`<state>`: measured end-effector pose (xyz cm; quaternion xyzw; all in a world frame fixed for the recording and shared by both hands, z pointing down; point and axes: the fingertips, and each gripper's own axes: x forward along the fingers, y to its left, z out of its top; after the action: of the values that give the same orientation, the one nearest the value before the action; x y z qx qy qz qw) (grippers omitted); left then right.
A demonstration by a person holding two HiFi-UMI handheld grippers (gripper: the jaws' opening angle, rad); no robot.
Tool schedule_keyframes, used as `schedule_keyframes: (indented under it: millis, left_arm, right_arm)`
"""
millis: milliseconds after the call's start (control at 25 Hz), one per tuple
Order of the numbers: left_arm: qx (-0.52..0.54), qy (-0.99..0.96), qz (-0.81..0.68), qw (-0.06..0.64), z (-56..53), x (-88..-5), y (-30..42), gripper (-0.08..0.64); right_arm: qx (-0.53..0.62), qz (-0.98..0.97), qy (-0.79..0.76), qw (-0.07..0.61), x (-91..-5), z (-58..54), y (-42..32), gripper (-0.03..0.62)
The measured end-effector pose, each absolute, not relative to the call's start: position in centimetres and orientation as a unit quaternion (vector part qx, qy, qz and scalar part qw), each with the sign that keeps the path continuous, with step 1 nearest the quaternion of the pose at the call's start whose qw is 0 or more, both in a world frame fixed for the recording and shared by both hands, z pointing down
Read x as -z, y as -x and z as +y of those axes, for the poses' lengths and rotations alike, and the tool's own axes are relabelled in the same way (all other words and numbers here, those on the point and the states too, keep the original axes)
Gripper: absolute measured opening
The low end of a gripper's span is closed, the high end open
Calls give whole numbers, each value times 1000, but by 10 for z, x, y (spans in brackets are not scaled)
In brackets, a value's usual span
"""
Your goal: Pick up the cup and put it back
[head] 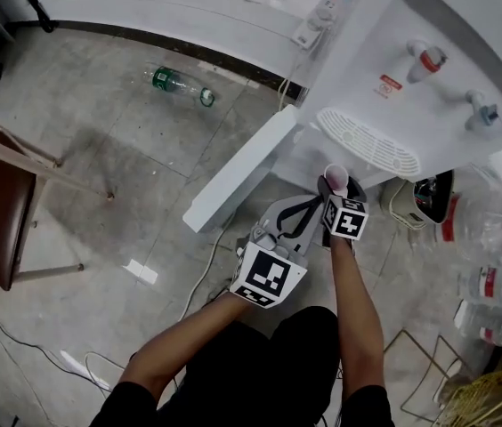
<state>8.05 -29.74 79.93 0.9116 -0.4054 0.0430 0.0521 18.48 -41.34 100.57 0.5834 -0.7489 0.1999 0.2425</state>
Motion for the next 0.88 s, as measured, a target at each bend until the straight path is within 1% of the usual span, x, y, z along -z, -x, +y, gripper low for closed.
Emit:
schedule_keyframes:
  millis: [400,600,880]
  left_arm:
    - [-32,-910,-413,9,-265,-712,-63,6]
    - [-23,-905,-425,-1,-263,-673,-54,6]
    - [-20,-908,-419,-8,-261,-640,-59,6]
  right_arm:
    - [-193,-797,-518,242,-910,-324,-171,322]
    - [-182,-827,-479,232,-844,-290,-163,322]
    - [-139,-851,-461,210,-750,-278,-177,322]
